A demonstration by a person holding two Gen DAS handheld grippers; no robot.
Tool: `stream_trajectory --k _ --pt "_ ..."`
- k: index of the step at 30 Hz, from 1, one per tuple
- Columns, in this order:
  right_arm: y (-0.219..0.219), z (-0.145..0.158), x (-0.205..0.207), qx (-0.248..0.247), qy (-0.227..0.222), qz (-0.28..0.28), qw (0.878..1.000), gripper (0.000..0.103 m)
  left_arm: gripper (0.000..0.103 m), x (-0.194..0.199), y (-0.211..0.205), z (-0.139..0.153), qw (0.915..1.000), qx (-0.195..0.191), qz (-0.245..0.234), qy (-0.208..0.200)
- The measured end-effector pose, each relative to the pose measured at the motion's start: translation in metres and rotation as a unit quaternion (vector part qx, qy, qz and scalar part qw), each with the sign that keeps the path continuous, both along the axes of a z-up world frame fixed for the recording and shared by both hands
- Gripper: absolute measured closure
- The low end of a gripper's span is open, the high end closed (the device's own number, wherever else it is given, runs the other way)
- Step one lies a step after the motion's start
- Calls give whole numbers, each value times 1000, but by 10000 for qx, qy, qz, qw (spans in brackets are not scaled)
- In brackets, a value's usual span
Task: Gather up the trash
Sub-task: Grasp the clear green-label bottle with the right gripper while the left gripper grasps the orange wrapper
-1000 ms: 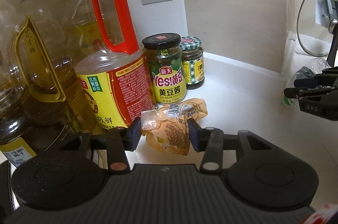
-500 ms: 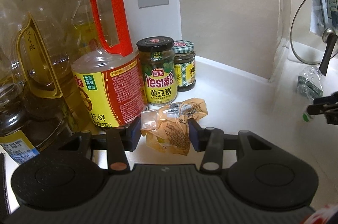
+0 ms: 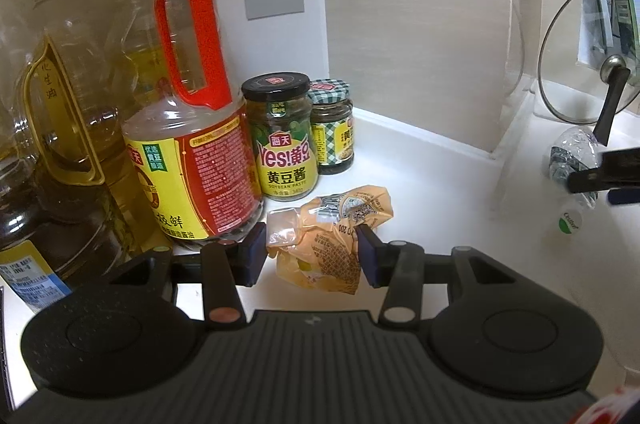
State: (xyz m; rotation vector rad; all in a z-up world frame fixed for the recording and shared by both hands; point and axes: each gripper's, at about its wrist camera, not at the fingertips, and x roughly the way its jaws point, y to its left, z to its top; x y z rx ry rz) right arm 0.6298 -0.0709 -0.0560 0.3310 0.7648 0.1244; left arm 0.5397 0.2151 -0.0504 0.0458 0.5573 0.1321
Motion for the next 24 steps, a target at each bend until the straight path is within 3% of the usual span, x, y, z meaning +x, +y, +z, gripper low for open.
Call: stream_trajectory --k 2,4,5,7,9,17,24 --pt "2 -6 8 34 148 -246 9996 28 59 -1 -2 0 10000 -3 -19 6" --pt "9 -11 15 -270 288 -397 9984 42 58 -3 -3 2 10000 9 -39 9" --pt "9 -14 17 -359 340 -428 9979 44 58 -4 -3 2 10000 8 -46 6" --pt "6 -17 17 -383 447 -302 9978 61 58 -7 -2 3 10000 -14 -53 5" --pt "1 -18 13 -472 480 -143 9976 68 58 -10 -1 4 10000 -41 -54 -1" --pt "-46 -12 -14 -249 596 475 9968 69 58 -20 -4 4 9997 -208 -75 53" --pt "-93 -3 -55 -460 854 1214 9879 69 58 -36 -17 4 9992 -348 -151 114"
